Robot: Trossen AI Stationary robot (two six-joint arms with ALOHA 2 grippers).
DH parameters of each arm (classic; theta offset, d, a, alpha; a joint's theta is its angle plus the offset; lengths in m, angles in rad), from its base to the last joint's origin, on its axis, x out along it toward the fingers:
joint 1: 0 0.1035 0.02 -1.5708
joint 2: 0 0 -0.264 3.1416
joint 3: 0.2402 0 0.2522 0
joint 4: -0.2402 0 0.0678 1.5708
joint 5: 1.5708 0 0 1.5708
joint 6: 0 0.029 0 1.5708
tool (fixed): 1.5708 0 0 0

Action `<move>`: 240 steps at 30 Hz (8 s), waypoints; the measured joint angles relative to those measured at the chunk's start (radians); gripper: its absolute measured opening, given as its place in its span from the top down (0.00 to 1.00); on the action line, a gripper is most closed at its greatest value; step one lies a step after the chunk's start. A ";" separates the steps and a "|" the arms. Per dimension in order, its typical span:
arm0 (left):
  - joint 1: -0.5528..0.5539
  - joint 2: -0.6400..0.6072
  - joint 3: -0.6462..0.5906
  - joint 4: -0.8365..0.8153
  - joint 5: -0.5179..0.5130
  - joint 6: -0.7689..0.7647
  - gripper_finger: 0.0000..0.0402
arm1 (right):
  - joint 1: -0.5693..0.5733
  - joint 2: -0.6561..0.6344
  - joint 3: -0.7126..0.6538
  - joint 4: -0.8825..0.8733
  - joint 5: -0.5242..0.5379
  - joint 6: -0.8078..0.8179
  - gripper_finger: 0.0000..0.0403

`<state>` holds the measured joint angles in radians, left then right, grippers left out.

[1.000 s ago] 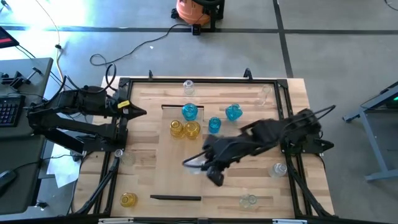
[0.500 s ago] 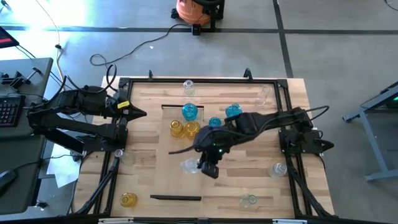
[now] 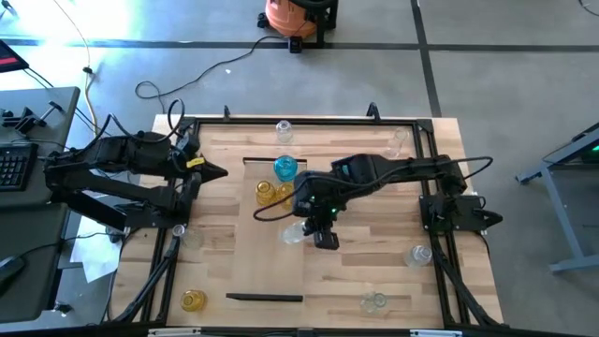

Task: Sort vases onto shelf
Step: Put the top middle transparent vase on the shelf

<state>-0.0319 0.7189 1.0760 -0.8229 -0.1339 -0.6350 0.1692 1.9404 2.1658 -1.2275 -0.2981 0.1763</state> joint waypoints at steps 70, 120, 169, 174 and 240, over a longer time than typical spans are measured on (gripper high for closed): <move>-0.614 0.686 0.000 0.620 -0.370 -0.009 1.00 | 0.040 0.113 0.027 0.027 -0.015 -0.028 0.99; -0.596 0.732 0.000 0.528 -0.462 -0.119 0.98 | 0.041 0.109 0.027 0.023 -0.007 -0.090 0.99; -0.543 0.732 0.000 0.500 -0.377 -0.164 0.70 | 0.041 0.109 0.027 0.022 -0.021 -0.098 0.99; -0.542 0.758 0.003 0.506 -0.376 -0.179 0.72 | 0.041 0.109 0.027 0.020 -0.017 -0.098 0.99; -0.504 0.739 0.003 0.339 -0.193 -0.418 0.76 | 0.027 0.112 0.026 0.105 0.009 -0.114 0.96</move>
<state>-0.5354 1.4578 1.0786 -0.4843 -0.3267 -1.0534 0.1967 2.0525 2.1914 -1.1229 -0.2890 0.0620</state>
